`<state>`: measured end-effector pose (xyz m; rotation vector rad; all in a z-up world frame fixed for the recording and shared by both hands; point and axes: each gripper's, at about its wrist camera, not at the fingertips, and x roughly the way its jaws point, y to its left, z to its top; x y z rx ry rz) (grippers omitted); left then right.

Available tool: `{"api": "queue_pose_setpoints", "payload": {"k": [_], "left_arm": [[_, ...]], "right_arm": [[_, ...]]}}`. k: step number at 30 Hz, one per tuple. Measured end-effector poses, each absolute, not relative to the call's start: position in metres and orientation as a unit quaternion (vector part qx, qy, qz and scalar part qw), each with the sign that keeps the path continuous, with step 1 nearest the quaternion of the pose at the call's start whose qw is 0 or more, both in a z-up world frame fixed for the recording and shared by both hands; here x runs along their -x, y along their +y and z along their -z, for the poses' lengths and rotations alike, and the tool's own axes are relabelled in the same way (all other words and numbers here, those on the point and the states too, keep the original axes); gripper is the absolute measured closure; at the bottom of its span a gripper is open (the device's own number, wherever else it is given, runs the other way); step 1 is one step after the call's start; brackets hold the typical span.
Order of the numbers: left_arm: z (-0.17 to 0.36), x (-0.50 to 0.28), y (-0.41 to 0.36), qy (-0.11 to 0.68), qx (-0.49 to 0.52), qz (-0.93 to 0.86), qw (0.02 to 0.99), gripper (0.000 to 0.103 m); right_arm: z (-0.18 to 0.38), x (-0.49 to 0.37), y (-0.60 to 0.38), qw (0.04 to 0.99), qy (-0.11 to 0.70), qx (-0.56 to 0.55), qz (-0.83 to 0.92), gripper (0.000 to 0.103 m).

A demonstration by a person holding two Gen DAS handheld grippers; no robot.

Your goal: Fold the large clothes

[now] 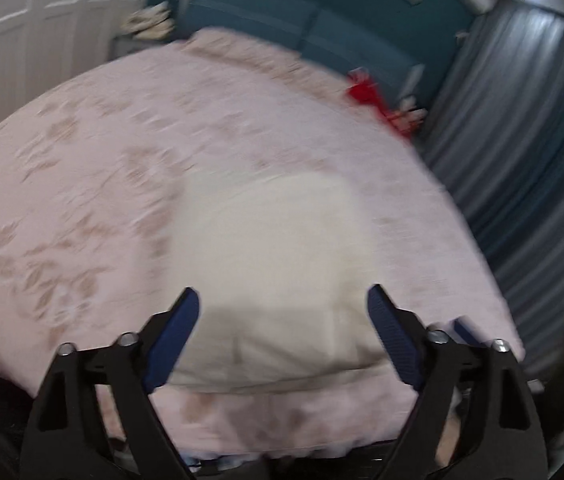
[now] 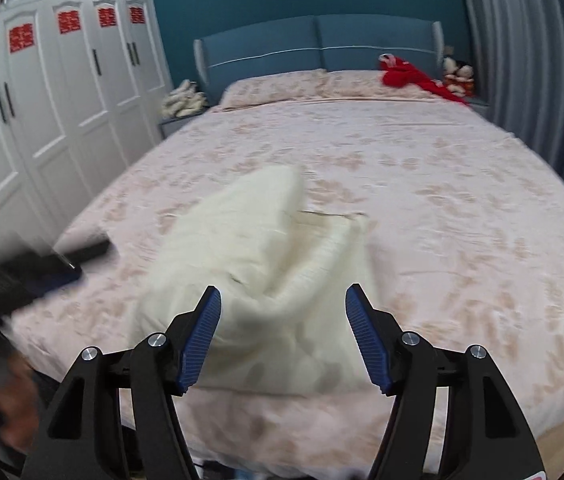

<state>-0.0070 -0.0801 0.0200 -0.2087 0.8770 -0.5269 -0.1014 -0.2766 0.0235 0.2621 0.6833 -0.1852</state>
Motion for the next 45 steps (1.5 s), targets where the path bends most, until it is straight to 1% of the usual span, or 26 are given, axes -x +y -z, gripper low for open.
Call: {"api": "queue_pose_setpoints", "payload": {"k": [3, 5, 6, 7, 8, 10, 12, 14, 16, 18, 19, 22, 30, 45], "left_arm": [[0.010, -0.009, -0.074, 0.456, 0.116, 0.230, 0.852, 0.036], [0.026, -0.015, -0.076, 0.475, 0.116, 0.227, 0.842, 0.037], [0.030, -0.016, -0.077, 0.479, 0.114, 0.229, 0.839, 0.038], [0.036, -0.016, -0.080, 0.484, 0.112, 0.232, 0.836, 0.039], [0.039, -0.015, -0.082, 0.488, 0.112, 0.233, 0.834, 0.041], [0.041, -0.014, -0.084, 0.492, 0.114, 0.239, 0.829, 0.046], [0.037, -0.012, -0.090, 0.487, 0.112, 0.248, 0.830, 0.048], [0.033, -0.011, -0.096, 0.482, 0.105, 0.254, 0.832, 0.050], [0.038, -0.014, -0.105, 0.485, 0.090, 0.256, 0.832, 0.054], [0.045, -0.016, -0.113, 0.491, 0.073, 0.252, 0.831, 0.057], [0.049, -0.015, -0.118, 0.494, 0.062, 0.250, 0.830, 0.058], [0.058, -0.011, -0.130, 0.498, 0.026, 0.243, 0.832, 0.060], [0.070, -0.009, -0.146, 0.505, -0.013, 0.225, 0.833, 0.060], [0.080, -0.012, -0.166, 0.502, -0.059, 0.198, 0.840, 0.061]], "right_arm": [[-0.009, 0.074, -0.272, 0.920, 0.358, -0.134, 0.084, 0.038], [0.004, 0.060, -0.276, 0.910, 0.376, -0.158, 0.077, 0.038], [0.013, 0.054, -0.280, 0.902, 0.387, -0.174, 0.074, 0.040], [0.020, 0.049, -0.283, 0.896, 0.398, -0.184, 0.070, 0.055], [0.025, 0.045, -0.283, 0.891, 0.409, -0.186, 0.067, 0.066], [0.023, 0.047, -0.286, 0.890, 0.412, -0.183, 0.068, 0.078], [0.008, 0.059, -0.295, 0.896, 0.393, -0.194, 0.069, 0.085], [-0.005, 0.073, -0.300, 0.903, 0.378, -0.185, 0.088, 0.087], [0.002, 0.077, -0.307, 0.898, 0.390, -0.168, 0.117, 0.088], [0.027, 0.077, -0.316, 0.881, 0.420, -0.169, 0.137, 0.090], [0.041, 0.076, -0.317, 0.873, 0.435, -0.165, 0.144, 0.090], [0.061, 0.074, -0.315, 0.865, 0.455, -0.144, 0.158, 0.090], [0.087, 0.066, -0.321, 0.846, 0.482, -0.155, 0.168, 0.090], [0.102, 0.051, -0.322, 0.836, 0.496, -0.149, 0.179, 0.090]]}}
